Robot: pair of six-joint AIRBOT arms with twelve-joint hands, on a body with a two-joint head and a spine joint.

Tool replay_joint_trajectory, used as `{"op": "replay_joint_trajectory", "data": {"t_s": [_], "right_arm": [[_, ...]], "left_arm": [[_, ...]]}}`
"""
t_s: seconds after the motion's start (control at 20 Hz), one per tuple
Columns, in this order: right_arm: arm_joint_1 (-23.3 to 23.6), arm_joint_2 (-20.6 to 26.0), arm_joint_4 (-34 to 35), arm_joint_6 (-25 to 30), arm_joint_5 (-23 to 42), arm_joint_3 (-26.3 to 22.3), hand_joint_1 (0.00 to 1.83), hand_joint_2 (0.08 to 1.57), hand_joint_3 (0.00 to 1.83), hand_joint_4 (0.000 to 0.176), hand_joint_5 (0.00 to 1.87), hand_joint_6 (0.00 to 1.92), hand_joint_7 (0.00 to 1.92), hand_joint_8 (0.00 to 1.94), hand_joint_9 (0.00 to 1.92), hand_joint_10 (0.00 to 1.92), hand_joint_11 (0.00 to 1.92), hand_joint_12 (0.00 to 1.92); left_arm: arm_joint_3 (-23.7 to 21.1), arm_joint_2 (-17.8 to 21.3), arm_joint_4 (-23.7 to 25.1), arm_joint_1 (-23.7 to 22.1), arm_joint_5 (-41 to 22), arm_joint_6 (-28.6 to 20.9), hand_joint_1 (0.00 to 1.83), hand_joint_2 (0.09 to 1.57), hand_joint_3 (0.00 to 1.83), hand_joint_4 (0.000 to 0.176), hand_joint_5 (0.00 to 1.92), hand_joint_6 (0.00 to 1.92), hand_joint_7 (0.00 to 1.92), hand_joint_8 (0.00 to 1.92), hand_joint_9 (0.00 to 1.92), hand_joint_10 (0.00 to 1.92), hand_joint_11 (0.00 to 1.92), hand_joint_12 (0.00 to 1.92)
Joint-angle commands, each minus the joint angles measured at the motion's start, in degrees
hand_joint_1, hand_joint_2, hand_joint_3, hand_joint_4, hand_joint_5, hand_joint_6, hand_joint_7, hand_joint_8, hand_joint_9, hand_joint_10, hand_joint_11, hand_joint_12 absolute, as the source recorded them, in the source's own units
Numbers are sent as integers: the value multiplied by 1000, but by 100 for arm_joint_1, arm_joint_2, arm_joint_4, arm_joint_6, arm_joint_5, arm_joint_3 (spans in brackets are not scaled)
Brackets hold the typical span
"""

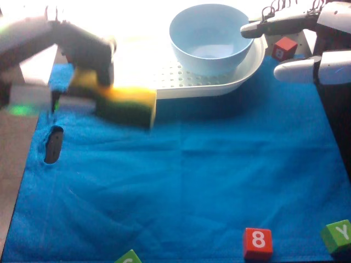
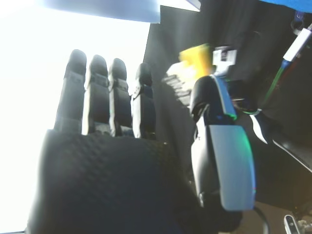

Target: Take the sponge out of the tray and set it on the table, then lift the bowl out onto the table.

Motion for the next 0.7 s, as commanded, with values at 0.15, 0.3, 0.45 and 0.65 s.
{"op": "replay_joint_trajectory", "data": {"t_s": [0.15,0.3,0.45,0.65], "right_arm": [[61,12,384,34,533,-27,615,1281,5,114,407,1,289,1,271,5,219,225],[60,0,385,43,533,-26,611,1292,5,72,420,5,283,0,264,0,212,221],[60,-4,384,43,532,-20,543,1306,5,96,404,0,278,0,273,2,238,212],[60,-22,382,43,533,-9,546,1311,3,114,414,2,274,0,250,0,218,189]], "left_arm": [[-158,-161,-694,723,-1009,-139,1209,1142,0,0,933,970,921,1176,742,1273,677,1716],[16,-483,-905,1036,-745,-250,1244,1131,0,0,978,789,940,1256,730,1310,616,1653],[428,-909,-945,1039,-98,-367,1243,1114,0,0,985,818,990,1153,816,1115,649,1452],[665,-1141,-1049,1039,166,-380,1239,1112,0,0,965,849,998,1129,701,1198,503,1656]]}}
